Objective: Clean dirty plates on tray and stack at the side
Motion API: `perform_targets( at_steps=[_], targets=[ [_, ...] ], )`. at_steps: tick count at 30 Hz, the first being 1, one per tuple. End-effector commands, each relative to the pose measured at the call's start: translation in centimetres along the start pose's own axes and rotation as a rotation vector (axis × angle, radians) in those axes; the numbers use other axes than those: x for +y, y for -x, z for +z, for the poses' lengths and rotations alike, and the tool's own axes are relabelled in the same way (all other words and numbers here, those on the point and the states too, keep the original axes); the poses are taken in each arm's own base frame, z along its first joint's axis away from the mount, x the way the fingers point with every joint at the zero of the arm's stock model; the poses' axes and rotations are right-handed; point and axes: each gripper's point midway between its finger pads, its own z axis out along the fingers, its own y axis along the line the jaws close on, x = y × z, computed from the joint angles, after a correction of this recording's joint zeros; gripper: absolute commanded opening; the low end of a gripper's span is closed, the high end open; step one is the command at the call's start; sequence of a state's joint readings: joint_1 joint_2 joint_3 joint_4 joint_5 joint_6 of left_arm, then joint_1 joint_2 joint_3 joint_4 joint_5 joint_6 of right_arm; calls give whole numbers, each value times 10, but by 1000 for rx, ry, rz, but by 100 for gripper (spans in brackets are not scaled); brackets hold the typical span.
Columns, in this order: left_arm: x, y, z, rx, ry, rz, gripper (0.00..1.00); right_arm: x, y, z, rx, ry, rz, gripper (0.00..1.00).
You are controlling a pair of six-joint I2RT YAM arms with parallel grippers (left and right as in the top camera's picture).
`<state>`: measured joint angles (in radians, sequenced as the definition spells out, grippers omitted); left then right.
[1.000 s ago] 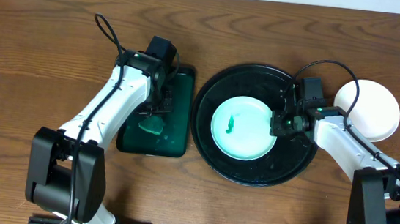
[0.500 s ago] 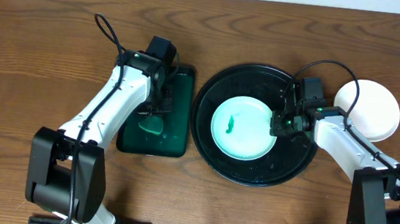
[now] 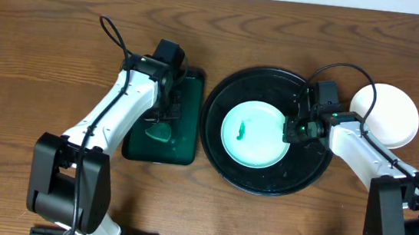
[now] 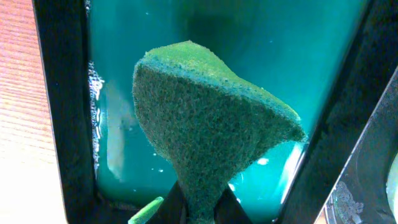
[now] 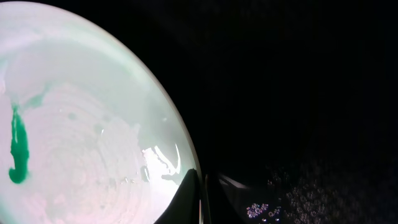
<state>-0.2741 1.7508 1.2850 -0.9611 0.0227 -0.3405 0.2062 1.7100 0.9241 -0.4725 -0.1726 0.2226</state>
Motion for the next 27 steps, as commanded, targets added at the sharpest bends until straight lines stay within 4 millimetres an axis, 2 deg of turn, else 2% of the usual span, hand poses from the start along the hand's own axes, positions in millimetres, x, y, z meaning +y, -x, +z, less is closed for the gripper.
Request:
perform_targets(
  at_steps=[1, 10, 15, 23, 27],
  targets=[
    [3, -2, 2, 5, 16, 10, 7, 5, -2, 0, 2, 22, -8, 1],
    [3, -1, 2, 5, 16, 33, 7, 5, -2, 0, 2, 21, -8, 1],
    [9, 0, -15, 26, 25, 22, 7, 9, -3, 0, 8, 46, -8, 1],
    [-2, 33, -55, -84, -19, 39, 7, 13, -4, -1, 14, 67, -8, 1],
    [-11, 44, -62, -133, -51, -6, 7, 17, -6, -1, 22, 93, -7, 1]
  ],
)
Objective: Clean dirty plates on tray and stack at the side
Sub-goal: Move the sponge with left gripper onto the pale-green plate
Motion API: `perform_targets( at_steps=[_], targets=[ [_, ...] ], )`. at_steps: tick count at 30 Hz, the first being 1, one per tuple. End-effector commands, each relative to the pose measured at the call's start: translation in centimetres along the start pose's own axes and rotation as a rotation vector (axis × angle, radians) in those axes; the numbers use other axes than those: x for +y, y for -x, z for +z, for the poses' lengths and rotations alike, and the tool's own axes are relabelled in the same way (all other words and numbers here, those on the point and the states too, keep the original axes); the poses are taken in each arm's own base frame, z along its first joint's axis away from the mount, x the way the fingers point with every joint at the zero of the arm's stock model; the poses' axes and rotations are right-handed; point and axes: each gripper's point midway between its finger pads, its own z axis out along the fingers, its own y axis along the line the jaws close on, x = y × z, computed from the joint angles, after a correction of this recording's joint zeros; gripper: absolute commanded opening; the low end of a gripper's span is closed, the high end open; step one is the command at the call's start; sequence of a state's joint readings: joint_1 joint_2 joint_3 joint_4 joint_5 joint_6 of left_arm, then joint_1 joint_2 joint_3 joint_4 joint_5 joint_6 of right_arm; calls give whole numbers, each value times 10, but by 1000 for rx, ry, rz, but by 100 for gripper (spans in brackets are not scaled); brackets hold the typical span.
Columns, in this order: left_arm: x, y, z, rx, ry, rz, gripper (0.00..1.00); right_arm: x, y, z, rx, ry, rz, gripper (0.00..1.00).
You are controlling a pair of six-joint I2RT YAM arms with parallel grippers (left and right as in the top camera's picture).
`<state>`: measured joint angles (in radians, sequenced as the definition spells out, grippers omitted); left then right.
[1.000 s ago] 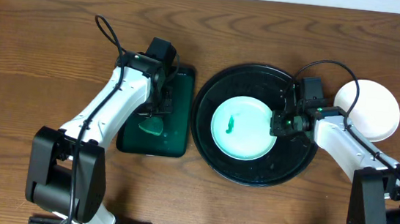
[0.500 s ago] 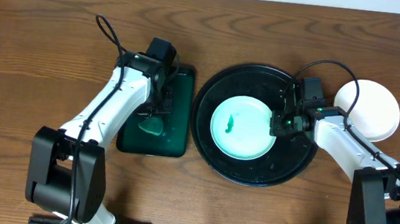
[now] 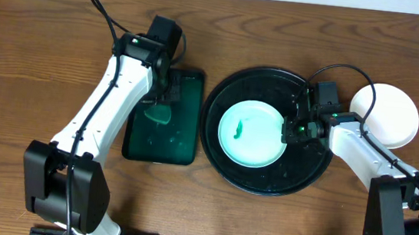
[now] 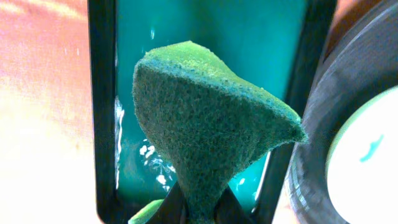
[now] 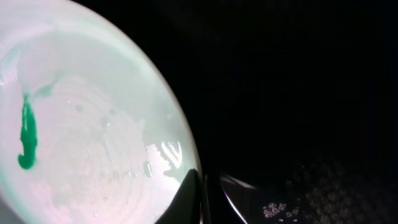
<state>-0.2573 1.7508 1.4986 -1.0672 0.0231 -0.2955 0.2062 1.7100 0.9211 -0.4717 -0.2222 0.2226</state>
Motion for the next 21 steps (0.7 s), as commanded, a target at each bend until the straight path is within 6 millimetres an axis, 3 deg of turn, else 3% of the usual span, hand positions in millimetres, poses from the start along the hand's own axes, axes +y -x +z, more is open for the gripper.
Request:
perform_targets(
  at_steps=[1, 7, 13, 17, 21],
  targets=[
    [-8, 10, -7, -38, -20, -37, 7, 10, -3, -1, 10, 50, -7, 1],
    [-61, 9, -13, -37, -224, -2, 7, 12, -5, -1, 18, 63, 5, 1],
    [-106, 1, -16, -64, -293, 20, 7, 13, -2, -1, 6, 65, 2, 2],
    [-133, -8, -13, -82, -325, 53, 7, 13, -1, -1, 3, 65, 0, 15],
    [-154, -15, -3, -77, -330, 52, 7, 13, -1, -1, 2, 65, 0, 16]
  ],
)
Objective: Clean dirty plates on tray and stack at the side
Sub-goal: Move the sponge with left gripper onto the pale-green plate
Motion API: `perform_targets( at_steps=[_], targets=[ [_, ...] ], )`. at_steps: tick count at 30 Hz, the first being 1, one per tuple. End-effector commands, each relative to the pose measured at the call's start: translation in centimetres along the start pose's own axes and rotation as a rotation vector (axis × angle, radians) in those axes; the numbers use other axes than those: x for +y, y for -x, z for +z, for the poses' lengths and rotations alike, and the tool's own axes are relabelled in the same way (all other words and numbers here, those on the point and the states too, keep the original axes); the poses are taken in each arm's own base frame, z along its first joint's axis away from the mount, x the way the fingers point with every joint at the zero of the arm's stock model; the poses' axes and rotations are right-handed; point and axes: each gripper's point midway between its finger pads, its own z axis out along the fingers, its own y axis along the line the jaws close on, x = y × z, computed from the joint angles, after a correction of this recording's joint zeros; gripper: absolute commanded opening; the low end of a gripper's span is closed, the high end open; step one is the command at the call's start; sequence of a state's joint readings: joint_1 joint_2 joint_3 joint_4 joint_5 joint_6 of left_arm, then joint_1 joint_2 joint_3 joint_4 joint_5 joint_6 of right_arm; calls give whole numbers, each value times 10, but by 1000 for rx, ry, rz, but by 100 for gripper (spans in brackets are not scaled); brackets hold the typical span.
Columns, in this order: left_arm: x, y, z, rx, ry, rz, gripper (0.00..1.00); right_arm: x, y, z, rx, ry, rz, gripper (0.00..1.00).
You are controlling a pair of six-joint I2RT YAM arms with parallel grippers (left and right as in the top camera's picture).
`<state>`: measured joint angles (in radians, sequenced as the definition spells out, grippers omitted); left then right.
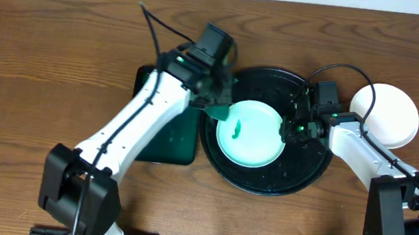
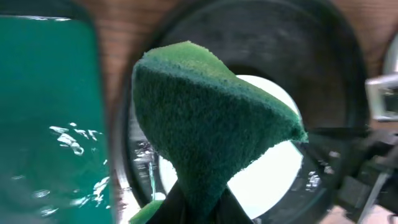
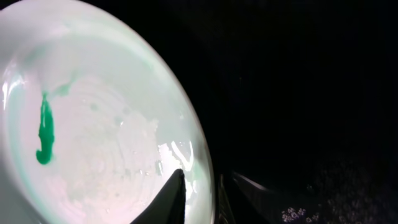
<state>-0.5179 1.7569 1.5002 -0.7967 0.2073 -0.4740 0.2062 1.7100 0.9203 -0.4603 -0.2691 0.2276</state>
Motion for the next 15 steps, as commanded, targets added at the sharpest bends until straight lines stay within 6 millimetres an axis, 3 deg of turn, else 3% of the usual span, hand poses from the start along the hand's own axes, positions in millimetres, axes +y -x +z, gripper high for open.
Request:
perform_targets(
  at_steps=[1, 5, 11, 15],
  targets=[
    [-5, -10, 20, 28, 21, -46, 7, 5, -1, -1, 0, 18, -3, 18],
    [-10, -17, 41, 55, 36, -36, 7, 0, 1, -1, -10, -11, -4, 24],
    [-5, -27, 67, 104, 67, -65, 7, -4, 3, 0, -21, -31, -5, 8],
    [-1, -31, 76, 127, 84, -70, 7, -5, 2, 3, -36, -27, -10, 5]
  ],
)
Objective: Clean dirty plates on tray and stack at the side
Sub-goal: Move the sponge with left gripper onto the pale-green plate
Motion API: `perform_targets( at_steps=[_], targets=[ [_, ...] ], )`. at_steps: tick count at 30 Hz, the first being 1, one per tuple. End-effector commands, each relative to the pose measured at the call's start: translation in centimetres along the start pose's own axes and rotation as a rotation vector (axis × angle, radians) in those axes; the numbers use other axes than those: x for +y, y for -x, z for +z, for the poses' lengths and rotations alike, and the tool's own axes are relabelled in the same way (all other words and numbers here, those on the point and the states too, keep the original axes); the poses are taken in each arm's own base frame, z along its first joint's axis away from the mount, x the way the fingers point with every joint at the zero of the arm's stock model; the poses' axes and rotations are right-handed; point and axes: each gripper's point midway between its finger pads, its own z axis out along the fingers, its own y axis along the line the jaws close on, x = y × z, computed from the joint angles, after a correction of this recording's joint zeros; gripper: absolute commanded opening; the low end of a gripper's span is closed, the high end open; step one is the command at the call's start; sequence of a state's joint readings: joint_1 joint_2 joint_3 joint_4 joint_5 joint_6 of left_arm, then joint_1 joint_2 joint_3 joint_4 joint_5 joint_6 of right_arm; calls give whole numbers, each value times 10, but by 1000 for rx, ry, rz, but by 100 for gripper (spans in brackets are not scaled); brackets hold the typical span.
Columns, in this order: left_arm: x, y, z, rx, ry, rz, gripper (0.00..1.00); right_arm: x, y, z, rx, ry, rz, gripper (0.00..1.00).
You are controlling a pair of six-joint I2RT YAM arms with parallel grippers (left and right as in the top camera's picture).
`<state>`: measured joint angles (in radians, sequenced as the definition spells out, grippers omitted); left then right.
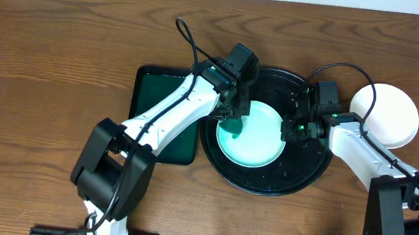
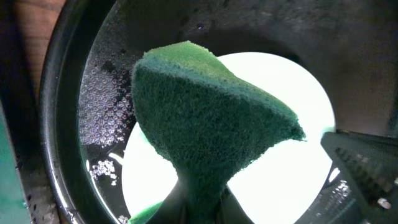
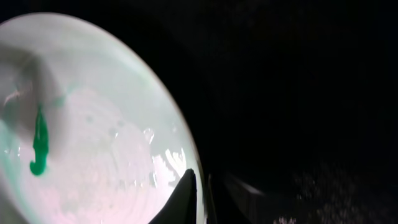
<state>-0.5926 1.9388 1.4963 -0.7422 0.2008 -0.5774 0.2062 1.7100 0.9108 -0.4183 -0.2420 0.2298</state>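
Note:
A pale plate (image 1: 258,137) lies in the round black tray (image 1: 264,191); a green smear (image 3: 38,149) marks the plate's left part. My left gripper (image 1: 232,120) is shut on a dark green sponge (image 2: 211,118), which hangs over the plate's left side (image 2: 273,174). Whether the sponge touches the plate cannot be told. In the left wrist view the fingers (image 2: 200,202) are mostly hidden under the sponge. My right gripper (image 1: 291,129) is shut on the plate's right rim (image 3: 189,155), one finger (image 3: 186,193) over the plate and one outside it.
A black basin of green water (image 1: 159,124) sits left of the tray. A clean white plate (image 1: 387,115) lies on the table at the right, beside the tray. My right arm (image 1: 360,151) crosses between tray and clean plate. Bubbles cling to the tray floor (image 2: 102,168).
My left gripper has moved right with the sponge, from the tray's left rim to over the plate's left part. The right gripper stays on the plate's rim, jaws slightly closer.
The left gripper held the sponge low over the green basin, then higher near the basin's far end, then at the tray's left rim, and now over the dirty plate. The right gripper kept hold of the plate's right rim throughout.

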Motion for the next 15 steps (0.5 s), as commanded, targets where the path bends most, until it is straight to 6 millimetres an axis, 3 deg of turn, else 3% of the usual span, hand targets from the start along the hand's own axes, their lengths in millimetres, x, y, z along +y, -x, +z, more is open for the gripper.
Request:
perform_targets(
  at_steps=[1, 15],
  targets=[
    [6, -1, 7, 3, 24, -19, 7, -2, -5, 3, -5, -6, -4, 5],
    [-3, -10, 11, 2, 46, 9, 7, 4, -8, 5, 1, 2, -18, 1]
  ],
)
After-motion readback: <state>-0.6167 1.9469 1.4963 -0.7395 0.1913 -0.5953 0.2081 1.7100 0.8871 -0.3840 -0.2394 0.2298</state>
